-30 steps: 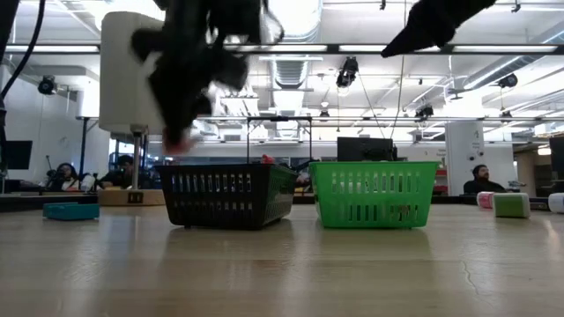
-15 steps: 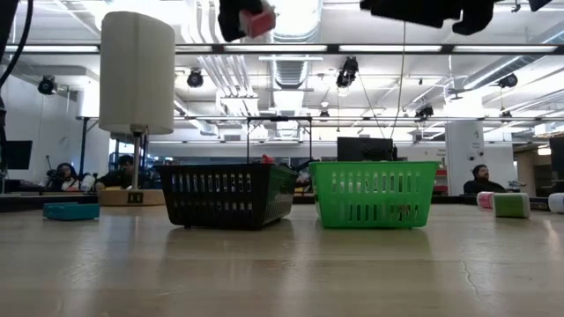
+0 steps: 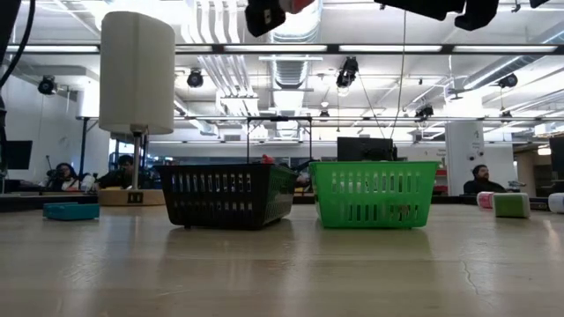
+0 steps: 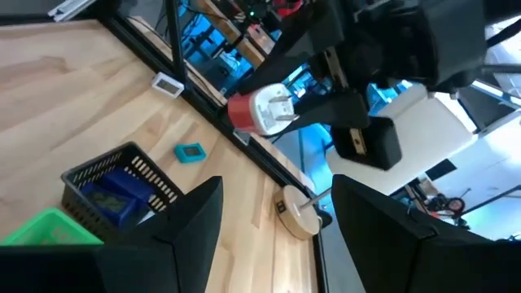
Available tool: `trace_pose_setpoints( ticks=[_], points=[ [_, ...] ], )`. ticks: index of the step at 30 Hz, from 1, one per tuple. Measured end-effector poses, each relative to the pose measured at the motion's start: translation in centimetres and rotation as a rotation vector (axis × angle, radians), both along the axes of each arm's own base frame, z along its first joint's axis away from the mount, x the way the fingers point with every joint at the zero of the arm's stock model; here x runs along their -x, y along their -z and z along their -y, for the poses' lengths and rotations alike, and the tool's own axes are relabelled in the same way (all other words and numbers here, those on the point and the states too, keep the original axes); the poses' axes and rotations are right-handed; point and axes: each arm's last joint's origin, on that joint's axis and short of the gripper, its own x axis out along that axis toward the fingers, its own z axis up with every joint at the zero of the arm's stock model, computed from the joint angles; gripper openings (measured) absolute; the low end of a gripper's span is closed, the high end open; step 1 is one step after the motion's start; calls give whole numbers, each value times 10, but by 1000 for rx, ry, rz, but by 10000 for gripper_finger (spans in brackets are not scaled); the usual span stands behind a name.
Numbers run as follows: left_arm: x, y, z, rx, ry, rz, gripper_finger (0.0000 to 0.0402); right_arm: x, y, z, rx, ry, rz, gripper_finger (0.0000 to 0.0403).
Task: Pick & Place Office items
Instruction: Put the left pink charger adapter into the green basket
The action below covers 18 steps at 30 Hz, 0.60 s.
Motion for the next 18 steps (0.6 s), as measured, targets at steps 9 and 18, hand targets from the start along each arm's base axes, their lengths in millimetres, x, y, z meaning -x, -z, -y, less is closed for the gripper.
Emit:
trace_pose_setpoints(
  ticks=[9, 18],
  points=[
    [-13, 6, 1, 26, 23, 47, 126, 0, -2, -3, -5, -22, 8, 228],
    [-26, 17, 0, 54, 48, 68, 126, 2, -3, -11, -10, -81, 16, 228]
  ],
)
